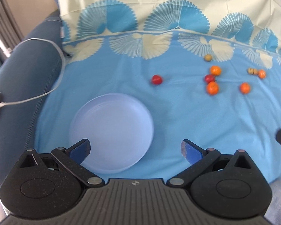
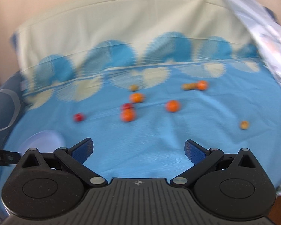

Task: Organize fruits
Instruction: 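Grasp the red cherry tomato with the left tool while the right tool grasps a yellow longan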

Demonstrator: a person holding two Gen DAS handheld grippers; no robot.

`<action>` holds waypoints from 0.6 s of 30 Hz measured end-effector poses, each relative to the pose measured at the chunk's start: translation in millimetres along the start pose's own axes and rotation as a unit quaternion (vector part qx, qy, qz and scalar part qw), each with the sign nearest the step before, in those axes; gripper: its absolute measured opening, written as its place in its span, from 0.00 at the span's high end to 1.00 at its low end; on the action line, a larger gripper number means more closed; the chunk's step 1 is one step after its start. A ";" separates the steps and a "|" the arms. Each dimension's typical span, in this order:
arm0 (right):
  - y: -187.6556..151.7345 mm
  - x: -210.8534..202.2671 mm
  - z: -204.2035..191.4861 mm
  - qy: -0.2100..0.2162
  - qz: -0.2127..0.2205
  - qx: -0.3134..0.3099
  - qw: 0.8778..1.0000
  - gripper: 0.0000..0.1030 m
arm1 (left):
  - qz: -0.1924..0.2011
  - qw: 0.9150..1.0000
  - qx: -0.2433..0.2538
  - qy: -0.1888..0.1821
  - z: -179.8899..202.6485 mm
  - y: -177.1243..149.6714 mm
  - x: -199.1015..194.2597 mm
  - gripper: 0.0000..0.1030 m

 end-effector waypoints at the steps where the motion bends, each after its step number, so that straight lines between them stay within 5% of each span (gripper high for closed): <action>1: 5.2 11.2 35.6 -0.034 0.006 0.021 0.999 0.00 | -0.001 1.000 -0.003 -0.003 5.7 7.8 10.2 0.00; 11: 19.3 96.1 198.8 -0.190 0.030 0.098 0.976 0.00 | -0.058 0.998 -0.023 0.001 46.1 63.9 144.3 0.00; 18: -0.9 171.7 278.6 -0.242 -0.008 0.131 0.961 0.01 | -0.091 0.995 -0.017 0.029 47.8 85.3 225.4 0.00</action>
Point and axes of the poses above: each gripper's, at about its wrist camera, not at the fingertips, and x roughly the way its jaws point, z to its right, y to its top, the point moved 10 cm from there along x, roughly the way its jaws point, and after that the axes turned 4 degrees about z, right-handed, at the moved point
